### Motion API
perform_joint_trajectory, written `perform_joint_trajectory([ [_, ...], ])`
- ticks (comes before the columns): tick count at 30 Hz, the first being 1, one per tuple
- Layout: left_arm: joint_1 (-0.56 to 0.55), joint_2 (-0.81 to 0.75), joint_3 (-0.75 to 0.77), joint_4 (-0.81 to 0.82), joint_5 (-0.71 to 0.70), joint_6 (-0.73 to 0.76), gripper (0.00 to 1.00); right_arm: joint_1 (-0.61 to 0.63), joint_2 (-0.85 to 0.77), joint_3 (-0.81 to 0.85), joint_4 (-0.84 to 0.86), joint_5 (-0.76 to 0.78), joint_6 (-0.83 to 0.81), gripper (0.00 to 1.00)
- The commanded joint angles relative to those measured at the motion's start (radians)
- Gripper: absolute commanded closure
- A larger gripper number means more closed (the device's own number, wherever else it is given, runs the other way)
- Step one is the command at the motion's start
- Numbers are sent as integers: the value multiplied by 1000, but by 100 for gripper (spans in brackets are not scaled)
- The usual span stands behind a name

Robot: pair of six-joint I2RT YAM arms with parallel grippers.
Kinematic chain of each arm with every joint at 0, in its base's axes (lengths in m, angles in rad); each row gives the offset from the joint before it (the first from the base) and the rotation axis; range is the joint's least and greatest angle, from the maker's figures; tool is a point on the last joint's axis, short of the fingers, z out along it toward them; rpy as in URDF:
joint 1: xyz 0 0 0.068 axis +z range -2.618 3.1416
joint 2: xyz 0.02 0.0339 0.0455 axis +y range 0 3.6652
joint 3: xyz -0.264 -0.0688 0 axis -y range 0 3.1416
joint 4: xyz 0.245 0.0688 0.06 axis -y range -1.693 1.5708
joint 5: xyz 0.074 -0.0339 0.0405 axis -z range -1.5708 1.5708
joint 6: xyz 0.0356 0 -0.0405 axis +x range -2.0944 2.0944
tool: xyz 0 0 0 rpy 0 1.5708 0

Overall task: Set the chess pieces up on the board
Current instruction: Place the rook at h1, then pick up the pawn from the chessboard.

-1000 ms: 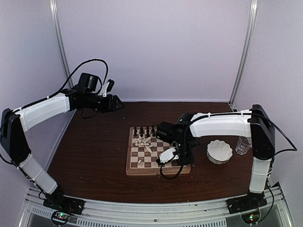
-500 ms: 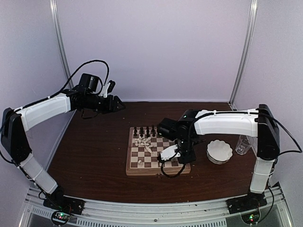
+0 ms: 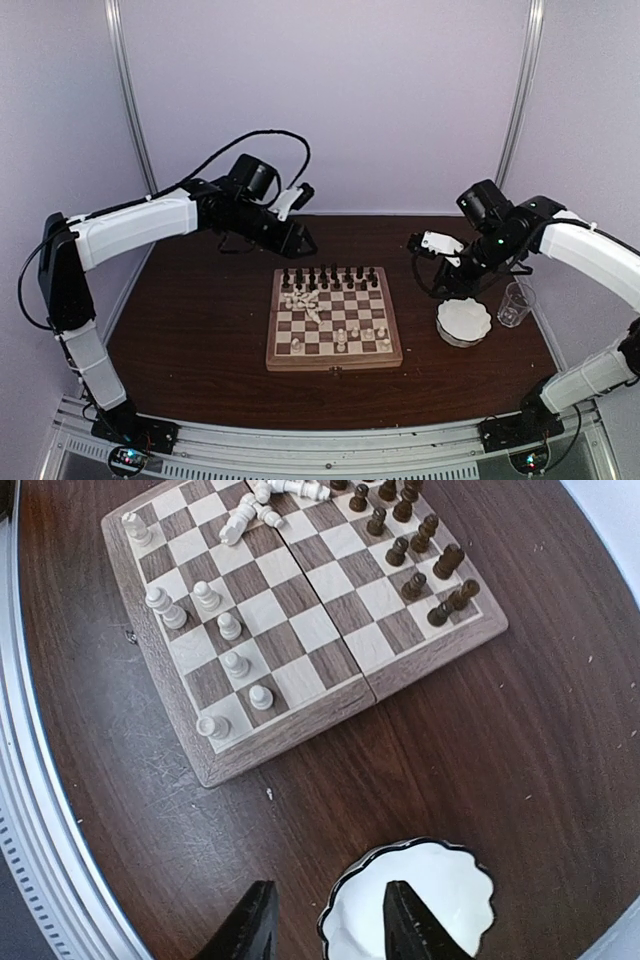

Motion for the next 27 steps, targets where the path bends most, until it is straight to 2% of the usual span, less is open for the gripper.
perform_joint_trajectory([
  [1, -89, 112, 146, -220, -90, 90, 49, -105, -77, -150, 189, -198, 97, 60],
  [4, -128, 170, 197, -267, -77, 114, 49, -141, -104, -207, 214, -237, 92, 60],
  [10, -171, 352, 384, -440, -87, 96, 49, -143, -117, -224, 219, -198, 56, 59],
  [14, -192, 419, 429, -464, -108, 69, 48, -142, -113, -225, 216, -201, 35, 59],
  [27, -221, 527, 513, -482, -34, 12, 49, -133, -142, -217, 190, -206, 15, 58],
])
